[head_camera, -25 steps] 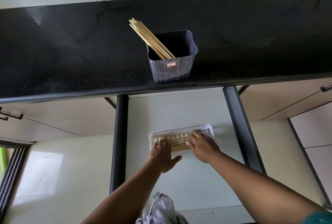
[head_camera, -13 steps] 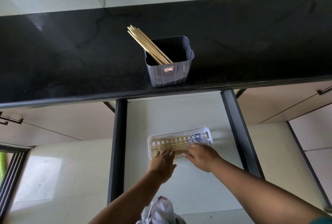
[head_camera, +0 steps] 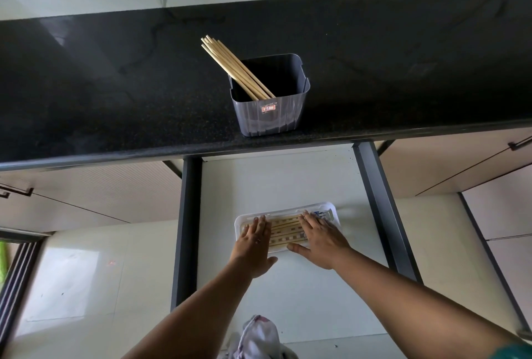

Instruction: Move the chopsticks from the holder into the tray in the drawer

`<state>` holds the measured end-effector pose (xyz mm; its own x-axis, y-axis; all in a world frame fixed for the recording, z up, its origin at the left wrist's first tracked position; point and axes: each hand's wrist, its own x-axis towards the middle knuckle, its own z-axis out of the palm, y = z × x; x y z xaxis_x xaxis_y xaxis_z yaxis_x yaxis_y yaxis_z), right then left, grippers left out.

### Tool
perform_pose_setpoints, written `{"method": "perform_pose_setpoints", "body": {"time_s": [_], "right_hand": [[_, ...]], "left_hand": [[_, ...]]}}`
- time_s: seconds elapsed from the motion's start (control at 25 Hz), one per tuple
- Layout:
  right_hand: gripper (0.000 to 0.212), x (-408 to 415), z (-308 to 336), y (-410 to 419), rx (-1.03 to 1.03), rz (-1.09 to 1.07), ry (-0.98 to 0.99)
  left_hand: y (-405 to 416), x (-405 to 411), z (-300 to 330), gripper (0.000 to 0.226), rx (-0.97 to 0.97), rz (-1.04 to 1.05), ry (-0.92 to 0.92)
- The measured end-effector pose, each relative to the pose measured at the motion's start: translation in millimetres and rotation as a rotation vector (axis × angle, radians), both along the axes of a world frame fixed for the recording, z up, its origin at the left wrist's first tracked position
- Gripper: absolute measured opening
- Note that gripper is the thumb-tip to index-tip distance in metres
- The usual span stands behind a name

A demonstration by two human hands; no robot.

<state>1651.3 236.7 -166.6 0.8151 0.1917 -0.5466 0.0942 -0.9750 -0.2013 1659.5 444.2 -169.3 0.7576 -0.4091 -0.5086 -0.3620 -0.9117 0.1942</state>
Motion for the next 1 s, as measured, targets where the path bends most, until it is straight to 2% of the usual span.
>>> {"method": "perform_pose_setpoints", "body": {"time_s": [0.16, 0.32, 0.64, 0.8, 1.0], "right_hand": [[0.113, 3, -1, -4, -0.049, 0.047, 0.012], [0.113, 1, 1, -4, -0.03, 0.056, -0.033], [0.126, -4, 0, -7, -0.028, 0.08, -0.017], [0.118, -6, 2, -7, -0.023, 0.068, -0.012], [0.097, -7, 14, -3, 0.019, 0.023, -0.022]], "left_hand": [[0, 6, -5, 0.084, 0.044, -0.004, 0.065], [1, -5, -12, 0.071, 0.0, 0.043, -0.011], [3, -12, -9, 0.079, -0.009, 0.081, 0.034], [4, -16, -7, 0.081, -0.039, 0.078, 0.021], [-2, -20, 9, 0.082, -0.205, 0.156, -0.04]]}}
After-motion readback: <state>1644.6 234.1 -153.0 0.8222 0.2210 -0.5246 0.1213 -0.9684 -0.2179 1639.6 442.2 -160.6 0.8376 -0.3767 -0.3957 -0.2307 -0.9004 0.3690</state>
